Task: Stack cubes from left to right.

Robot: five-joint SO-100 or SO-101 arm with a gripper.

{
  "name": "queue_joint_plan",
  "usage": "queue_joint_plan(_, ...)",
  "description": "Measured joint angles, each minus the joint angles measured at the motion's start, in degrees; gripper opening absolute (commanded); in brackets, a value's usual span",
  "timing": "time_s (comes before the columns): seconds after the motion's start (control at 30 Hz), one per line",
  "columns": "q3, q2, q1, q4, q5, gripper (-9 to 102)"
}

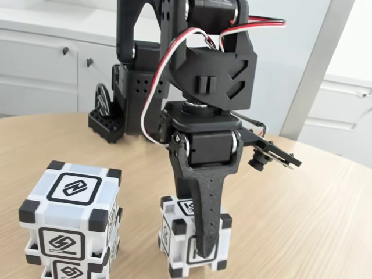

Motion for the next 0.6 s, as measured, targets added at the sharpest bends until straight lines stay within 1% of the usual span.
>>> queue_joint_plan(0.27,0.0,7.3,-0.1,0.8,0.0,13)
queue_joint_plan(0.6,0.1,18.5,-0.2,1.1,3.0,13)
